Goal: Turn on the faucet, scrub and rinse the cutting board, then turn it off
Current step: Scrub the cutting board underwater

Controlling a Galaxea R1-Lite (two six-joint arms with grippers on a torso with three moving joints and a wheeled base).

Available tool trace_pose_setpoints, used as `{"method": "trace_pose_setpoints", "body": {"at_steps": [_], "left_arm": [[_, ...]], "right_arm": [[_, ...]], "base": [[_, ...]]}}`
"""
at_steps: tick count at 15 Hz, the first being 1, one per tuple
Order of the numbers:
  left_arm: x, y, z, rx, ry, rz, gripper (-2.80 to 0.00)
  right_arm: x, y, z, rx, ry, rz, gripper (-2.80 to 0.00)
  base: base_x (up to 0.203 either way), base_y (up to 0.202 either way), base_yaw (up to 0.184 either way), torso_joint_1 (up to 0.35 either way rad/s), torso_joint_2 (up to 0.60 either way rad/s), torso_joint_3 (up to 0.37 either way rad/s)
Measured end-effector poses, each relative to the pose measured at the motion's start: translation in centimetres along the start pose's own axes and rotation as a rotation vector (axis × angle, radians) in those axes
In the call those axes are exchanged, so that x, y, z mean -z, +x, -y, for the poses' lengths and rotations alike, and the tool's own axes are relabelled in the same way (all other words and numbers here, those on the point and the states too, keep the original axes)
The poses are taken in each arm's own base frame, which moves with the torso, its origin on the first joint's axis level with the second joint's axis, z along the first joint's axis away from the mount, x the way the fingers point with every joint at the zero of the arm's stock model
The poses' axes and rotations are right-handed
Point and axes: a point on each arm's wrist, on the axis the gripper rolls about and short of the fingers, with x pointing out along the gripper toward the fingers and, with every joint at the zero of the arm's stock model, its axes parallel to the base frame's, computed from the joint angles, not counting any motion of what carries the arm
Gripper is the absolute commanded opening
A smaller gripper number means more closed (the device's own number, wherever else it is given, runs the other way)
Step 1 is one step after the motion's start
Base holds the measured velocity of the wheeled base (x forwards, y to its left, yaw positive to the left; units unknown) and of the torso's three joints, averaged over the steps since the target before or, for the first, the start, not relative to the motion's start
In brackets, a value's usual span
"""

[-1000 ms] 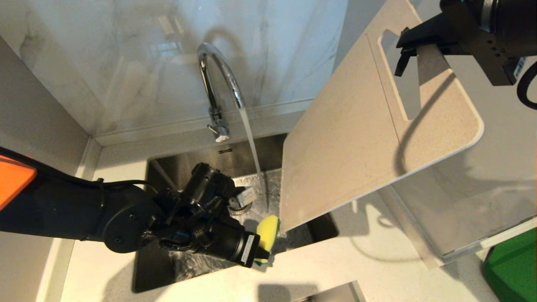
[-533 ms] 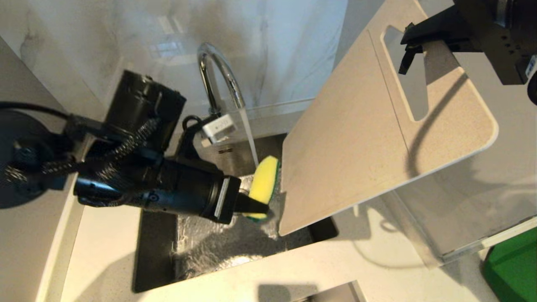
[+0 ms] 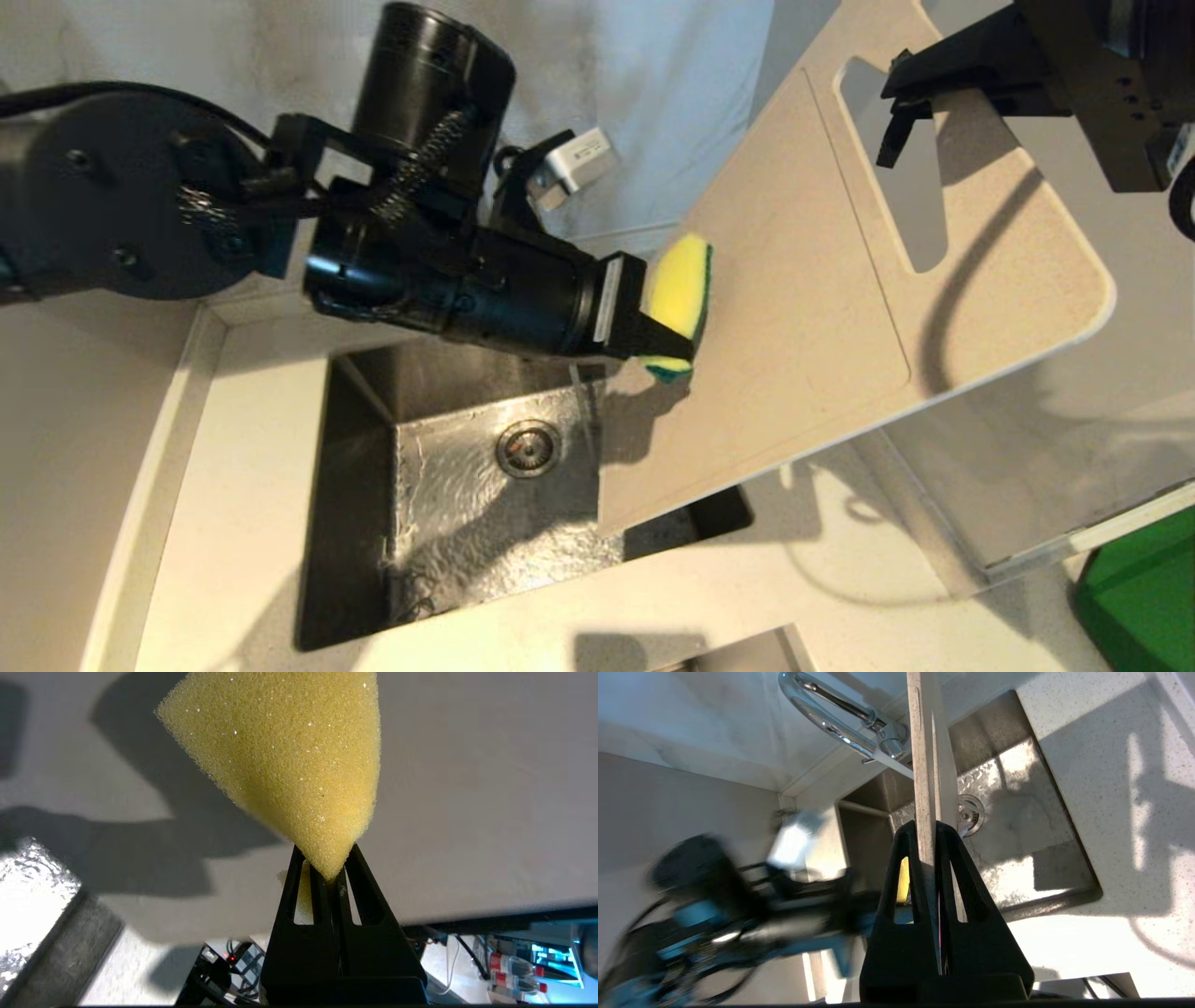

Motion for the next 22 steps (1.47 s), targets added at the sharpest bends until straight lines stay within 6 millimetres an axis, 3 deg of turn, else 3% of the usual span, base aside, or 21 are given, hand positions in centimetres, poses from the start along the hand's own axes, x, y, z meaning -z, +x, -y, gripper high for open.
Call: {"method": "trace_pose_setpoints", "body": {"at_steps": [6,9,14,18,22], "left_arm": [[1.0,6.1,-3.0,-0.012,-0.002,0.002,-2.8],[1.7,7.4,-5.5,-0.075,-0.032,-0.018,-2.8],[2.2,6.6,-10.0,-0.168,-0.132,-0.04,-2.8],[4.7,6.3,-12.5,-0.231,-0.197,-0.122,-2.8],[6.5,4.4,-12.5,-0.256,-0.231,-0.179,-2.8]], "right_arm": [[0.8,-0.2,0.3,0.006,-0.004,-0.029,-2.8],[0.8,-0.5,0.3,-0.004,-0.005,-0.027,-2.8],[0.7,-0.7,0.2,-0.01,-0.002,-0.025,-2.8],[0.8,-0.6,0.2,-0.012,-0.003,-0.026,-2.8],[0.8,-0.5,0.2,-0.01,-0.005,-0.026,-2.8]], "base": [[0.0,0.0,0.0,0.0,0.0,0.0],[0.0,0.0,0.0,0.0,0.0,0.0],[0.0,0.0,0.0,0.0,0.0,0.0],[0.0,0.0,0.0,0.0,0.0,0.0],[0.0,0.0,0.0,0.0,0.0,0.0]]}}
